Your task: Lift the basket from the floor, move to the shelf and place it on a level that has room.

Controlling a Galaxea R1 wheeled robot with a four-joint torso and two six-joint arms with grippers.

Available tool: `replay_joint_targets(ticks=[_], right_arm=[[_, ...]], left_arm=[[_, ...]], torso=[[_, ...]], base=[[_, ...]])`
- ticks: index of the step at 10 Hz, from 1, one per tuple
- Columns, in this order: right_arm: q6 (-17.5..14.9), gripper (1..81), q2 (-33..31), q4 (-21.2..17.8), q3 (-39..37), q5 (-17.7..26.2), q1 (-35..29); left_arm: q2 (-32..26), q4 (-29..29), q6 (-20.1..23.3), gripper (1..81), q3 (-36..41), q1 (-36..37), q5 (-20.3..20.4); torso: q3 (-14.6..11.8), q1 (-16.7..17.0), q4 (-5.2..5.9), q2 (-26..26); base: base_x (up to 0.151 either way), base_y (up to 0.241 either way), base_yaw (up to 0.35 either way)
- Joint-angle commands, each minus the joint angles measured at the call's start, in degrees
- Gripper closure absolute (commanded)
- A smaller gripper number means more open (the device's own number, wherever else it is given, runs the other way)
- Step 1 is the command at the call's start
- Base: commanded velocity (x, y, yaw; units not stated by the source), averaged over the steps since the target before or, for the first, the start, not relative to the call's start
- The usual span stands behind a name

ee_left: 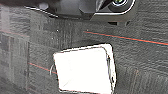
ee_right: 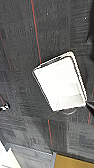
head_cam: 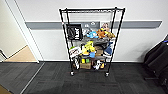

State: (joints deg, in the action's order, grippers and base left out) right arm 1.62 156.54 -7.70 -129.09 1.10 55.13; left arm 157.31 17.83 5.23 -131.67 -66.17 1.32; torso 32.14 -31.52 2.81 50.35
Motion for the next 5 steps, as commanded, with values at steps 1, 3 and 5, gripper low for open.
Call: replay_joint_targets(ticks=[1, 3, 5], right_arm=[[0.31, 1.0, -0.59, -1.00, 0.95, 2.59, -7.78], [0.31, 1.0, -0.24, -1.44, 0.78, 2.59, -8.49], [0.31, 1.0, 0.20, -1.61, 0.69, 2.68, -9.37]], left_arm=[[-1.11, 1.23, -0.04, 1.0, 0.54, 4.60, -3.16], [-1.20, 1.76, -0.04, 1.0, 0.45, 4.86, -3.16], [-1.11, 2.99, -0.04, 1.0, 0.45, 5.21, -3.16]], torso=[[4.85, -3.43, 0.00, 5.36], [8.93, -6.32, 0.00, 9.77], [7.04, -8.68, 0.00, 13.42]], base=[[0.000, 0.000, 0.000], [0.000, 0.000, 0.000], [0.000, 0.000, 0.000]])
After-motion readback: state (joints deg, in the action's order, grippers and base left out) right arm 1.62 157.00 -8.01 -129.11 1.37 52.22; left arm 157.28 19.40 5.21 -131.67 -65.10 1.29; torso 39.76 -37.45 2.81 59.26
